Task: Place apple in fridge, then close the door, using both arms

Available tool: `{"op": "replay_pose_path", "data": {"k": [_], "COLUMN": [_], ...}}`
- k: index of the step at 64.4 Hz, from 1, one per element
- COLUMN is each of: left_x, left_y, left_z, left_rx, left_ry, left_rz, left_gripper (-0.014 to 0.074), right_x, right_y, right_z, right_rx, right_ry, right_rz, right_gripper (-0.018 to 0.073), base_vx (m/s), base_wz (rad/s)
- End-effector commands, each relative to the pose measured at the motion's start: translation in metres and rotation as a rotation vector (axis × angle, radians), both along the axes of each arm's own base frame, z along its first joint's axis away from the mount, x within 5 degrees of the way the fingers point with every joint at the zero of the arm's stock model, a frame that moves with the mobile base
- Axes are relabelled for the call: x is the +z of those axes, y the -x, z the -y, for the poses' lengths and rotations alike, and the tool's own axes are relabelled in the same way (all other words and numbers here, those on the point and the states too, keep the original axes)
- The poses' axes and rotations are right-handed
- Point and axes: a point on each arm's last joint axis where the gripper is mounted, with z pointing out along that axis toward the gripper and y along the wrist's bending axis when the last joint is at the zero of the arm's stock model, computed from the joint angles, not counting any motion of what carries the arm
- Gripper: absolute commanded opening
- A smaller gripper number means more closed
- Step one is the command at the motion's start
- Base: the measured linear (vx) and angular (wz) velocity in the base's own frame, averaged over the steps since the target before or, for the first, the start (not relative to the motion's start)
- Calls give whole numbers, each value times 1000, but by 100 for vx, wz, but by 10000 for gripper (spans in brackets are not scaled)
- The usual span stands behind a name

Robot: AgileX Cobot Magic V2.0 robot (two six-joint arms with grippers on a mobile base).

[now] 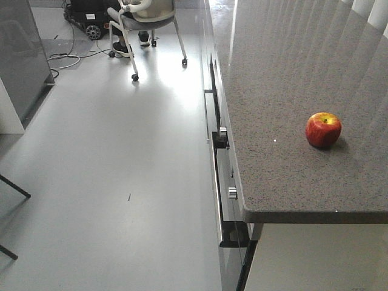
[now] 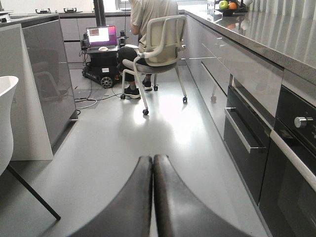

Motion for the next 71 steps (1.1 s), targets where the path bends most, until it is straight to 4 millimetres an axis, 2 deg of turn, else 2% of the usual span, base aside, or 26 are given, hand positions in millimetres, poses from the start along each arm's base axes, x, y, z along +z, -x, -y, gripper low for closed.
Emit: {"op": "replay_pose_path", "data": {"k": [1,71], "left_x": [12,12], "left_y": [1,1], "left_z": [1,1], "left_rx": [-8,-8], "left_ry": [2,2], "left_rz": [98,98], "left_gripper": [-6,-6], "right_x": [7,8], "right_y": [0,0], "right_z": [-1,-2], "right_rx": [14,18], "right_ry": [9,3], "right_rz": [69,81], "right_gripper": [-3,-3], "base_vx": [0,0], "base_wz": [0,0]}}
